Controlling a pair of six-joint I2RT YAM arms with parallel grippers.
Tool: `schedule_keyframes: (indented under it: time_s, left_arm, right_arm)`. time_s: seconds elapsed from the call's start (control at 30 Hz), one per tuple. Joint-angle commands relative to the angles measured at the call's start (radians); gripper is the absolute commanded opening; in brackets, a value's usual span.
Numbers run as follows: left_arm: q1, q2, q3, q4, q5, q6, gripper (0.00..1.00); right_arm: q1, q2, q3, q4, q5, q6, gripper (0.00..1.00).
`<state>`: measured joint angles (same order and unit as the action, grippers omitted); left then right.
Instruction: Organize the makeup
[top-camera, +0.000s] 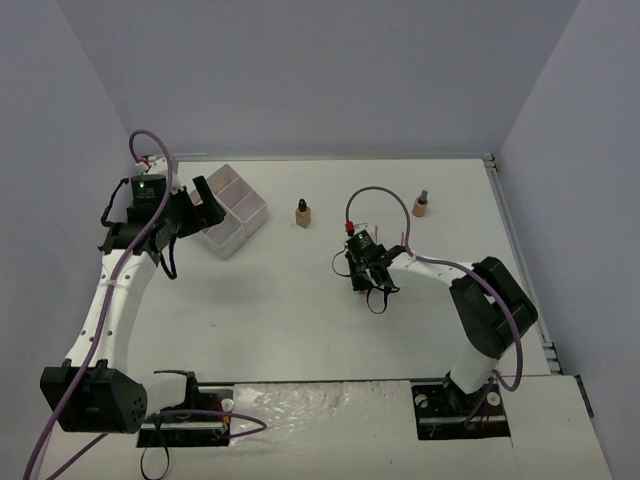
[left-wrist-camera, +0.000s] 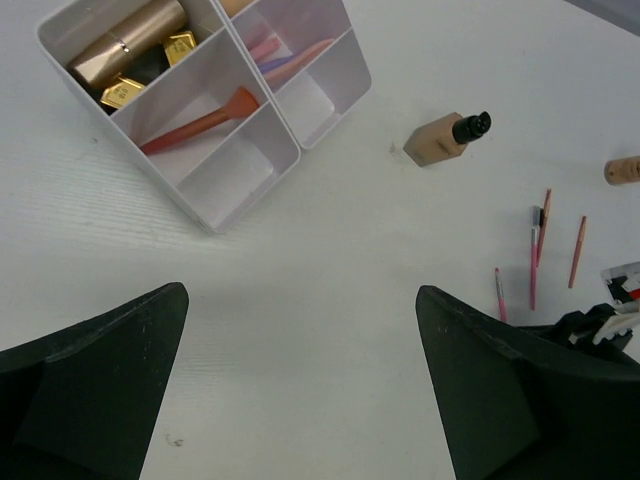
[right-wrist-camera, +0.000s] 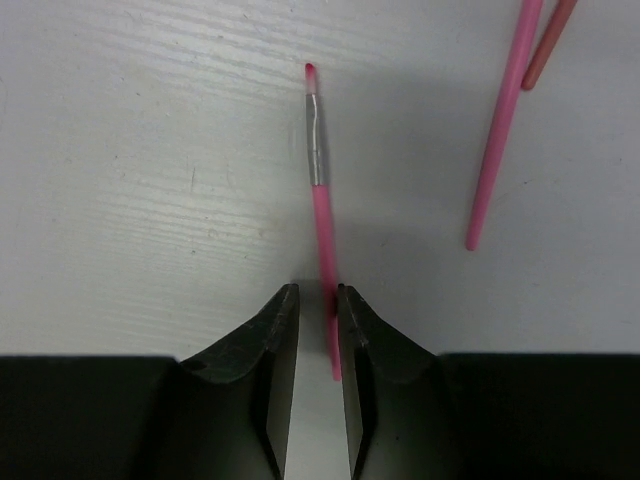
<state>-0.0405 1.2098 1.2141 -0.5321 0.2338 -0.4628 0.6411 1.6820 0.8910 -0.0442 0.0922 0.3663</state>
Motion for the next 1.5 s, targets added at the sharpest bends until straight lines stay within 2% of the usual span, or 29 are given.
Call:
schedule_keyframes:
  time_s: [0.0,0.1,0.17,0.33,0.47,0.6,0.83,1.0,1.07,1.1,1.17,1.23,1.33,1.43,1.47]
  left_arm:
    - [-0.05,-0.033,0.014,0.018,0.034,-0.092,0.97]
    - [-0.109,-0.027,0.015,0.028,0.022,-0.109,0.97]
    - [-0.164,-0.022,0.019,0.038,0.017,-0.133,0.97]
    - [-0.272,-0.009,0.015,0.09,0.003,-0.203,0.97]
    - [-0.352,0.022,0.013,0.13,0.004,-0.27,0.96]
    - [-0.42,0.071,0.026,0.158,0.006,-0.328,0.87]
    - [-0.504,0.13,0.078,0.153,-0.008,-0.374,0.73]
    - [-0.539,0.145,0.091,0.155,-0.019,-0.387,0.6]
    - [-0.549,0.149,0.092,0.158,-0.021,-0.389,0.49]
    - [-0.55,0.151,0.094,0.159,-0.026,-0.39,0.46]
    - [-0.555,0.151,0.097,0.157,-0.032,-0.39,0.34]
    - [-0.557,0.151,0.099,0.154,-0.039,-0.389,0.14]
    - [-0.558,0.151,0.098,0.151,-0.044,-0.384,0.0]
    - [-0.558,0.15,0.099,0.149,-0.052,-0.367,0.0]
    - [-0.558,0.149,0.101,0.145,-0.059,-0.358,0.0]
  right_arm:
    - [0.0,0.02,0.014,0.031,-0.01,-0.001,0.15]
    - [0.0,0.034,0.006,0.033,-0.032,-0.001,0.03]
    - [0.004,0.032,0.003,0.038,-0.057,-0.005,0.0]
    - [0.052,-0.05,-0.004,0.105,-0.078,-0.026,0.0]
    - [0.129,-0.176,-0.001,0.176,-0.081,-0.048,0.0]
    - [0.2,-0.299,-0.022,0.322,-0.111,-0.032,0.0]
    - [0.231,-0.387,-0.033,0.464,-0.16,-0.004,0.0]
    - [0.232,-0.41,-0.02,0.475,-0.148,-0.003,0.0]
    - [0.232,-0.412,-0.018,0.481,-0.147,0.001,0.0]
    - [0.232,-0.411,-0.018,0.483,-0.147,0.004,0.0]
    - [0.232,-0.412,-0.023,0.489,-0.148,0.007,0.0]
    - [0.232,-0.413,-0.025,0.492,-0.145,0.01,0.0]
    - [0.232,-0.412,-0.027,0.492,-0.136,0.01,0.0]
    - [0.23,-0.412,-0.026,0.492,-0.127,0.01,0.07]
    - [0.23,-0.411,-0.023,0.488,-0.122,0.007,0.17]
